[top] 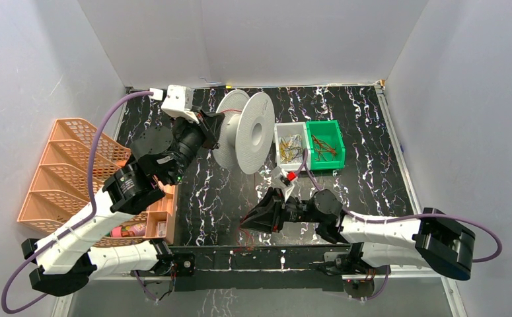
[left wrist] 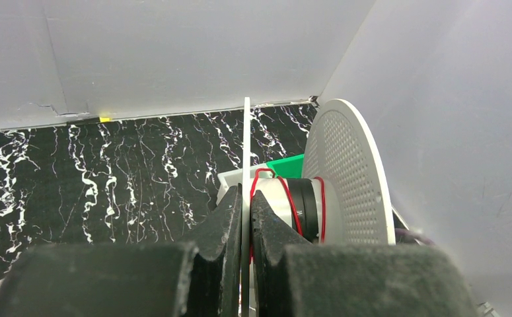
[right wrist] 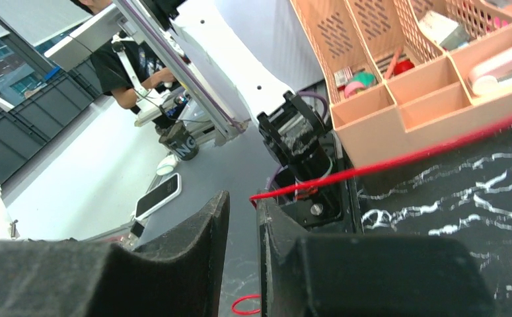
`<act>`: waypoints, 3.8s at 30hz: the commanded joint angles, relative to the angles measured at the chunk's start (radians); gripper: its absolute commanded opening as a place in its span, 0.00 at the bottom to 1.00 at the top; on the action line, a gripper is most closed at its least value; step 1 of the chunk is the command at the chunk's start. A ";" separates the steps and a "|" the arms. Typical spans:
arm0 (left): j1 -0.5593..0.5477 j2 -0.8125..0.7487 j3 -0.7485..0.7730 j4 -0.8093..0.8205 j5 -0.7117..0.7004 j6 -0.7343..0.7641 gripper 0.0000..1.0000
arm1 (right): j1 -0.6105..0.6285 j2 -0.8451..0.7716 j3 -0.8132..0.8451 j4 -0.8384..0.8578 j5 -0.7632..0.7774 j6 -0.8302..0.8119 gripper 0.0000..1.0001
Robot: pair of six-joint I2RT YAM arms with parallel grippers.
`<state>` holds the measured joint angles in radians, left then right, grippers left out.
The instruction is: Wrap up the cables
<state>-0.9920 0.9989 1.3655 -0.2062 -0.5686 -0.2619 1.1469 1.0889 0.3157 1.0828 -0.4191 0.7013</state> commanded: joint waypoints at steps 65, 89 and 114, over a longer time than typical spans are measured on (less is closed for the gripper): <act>-0.002 -0.086 -0.093 0.207 0.145 0.077 0.00 | 0.076 0.036 0.134 0.397 0.016 0.076 0.00; -0.003 0.041 -0.151 -0.116 -0.164 0.170 0.00 | 0.076 -0.010 0.873 -1.011 0.174 -0.289 0.00; -0.004 -0.082 -0.102 -0.383 0.428 0.269 0.00 | 0.059 -0.052 1.034 -1.590 0.657 -0.668 0.00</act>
<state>-0.9962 0.9615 1.1896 -0.5297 -0.2623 -0.0185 1.2140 1.0744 1.3136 -0.4259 0.1059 0.1097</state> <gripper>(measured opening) 0.037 0.011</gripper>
